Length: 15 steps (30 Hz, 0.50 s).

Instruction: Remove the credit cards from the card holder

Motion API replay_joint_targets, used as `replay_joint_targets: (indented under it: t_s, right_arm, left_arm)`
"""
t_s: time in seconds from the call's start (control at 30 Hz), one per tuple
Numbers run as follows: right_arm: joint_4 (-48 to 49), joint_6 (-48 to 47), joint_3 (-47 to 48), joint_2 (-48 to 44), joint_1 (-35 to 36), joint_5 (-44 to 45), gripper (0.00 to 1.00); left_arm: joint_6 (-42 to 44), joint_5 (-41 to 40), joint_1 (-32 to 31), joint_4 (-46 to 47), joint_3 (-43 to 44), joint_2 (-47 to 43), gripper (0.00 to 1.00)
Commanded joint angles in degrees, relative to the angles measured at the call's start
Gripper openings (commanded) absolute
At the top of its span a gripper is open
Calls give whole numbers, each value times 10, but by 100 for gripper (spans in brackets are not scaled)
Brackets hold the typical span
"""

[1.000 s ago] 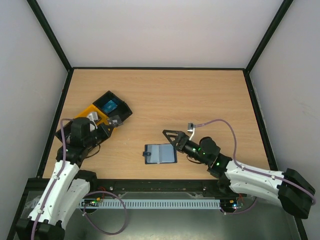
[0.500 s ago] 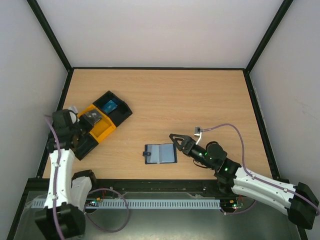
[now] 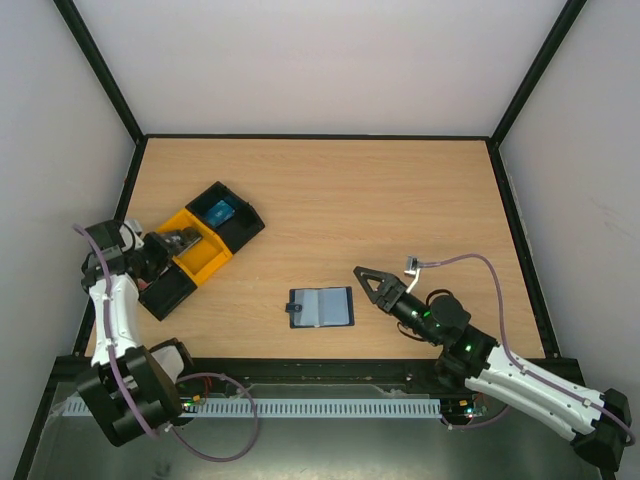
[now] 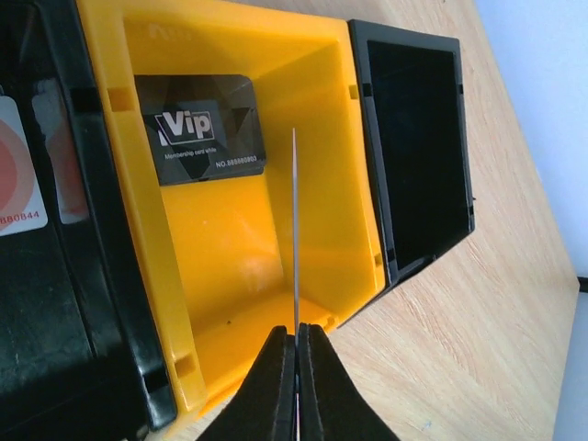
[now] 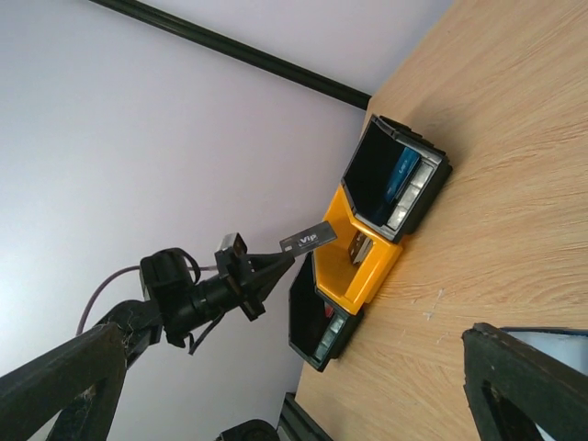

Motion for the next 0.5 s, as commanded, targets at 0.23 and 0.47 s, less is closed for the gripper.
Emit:
replay_joint_targets:
  t_s: [0.23,0.47]
  right_arm:
    - [-27,-16,0,-12,-2,30,98]
    - [-21,-31,9,-6,-1,41,98]
  left_arm:
    - [-16,-23,2,66,6,82,3]
    - [-30,-50,-4,90,20,137,3]
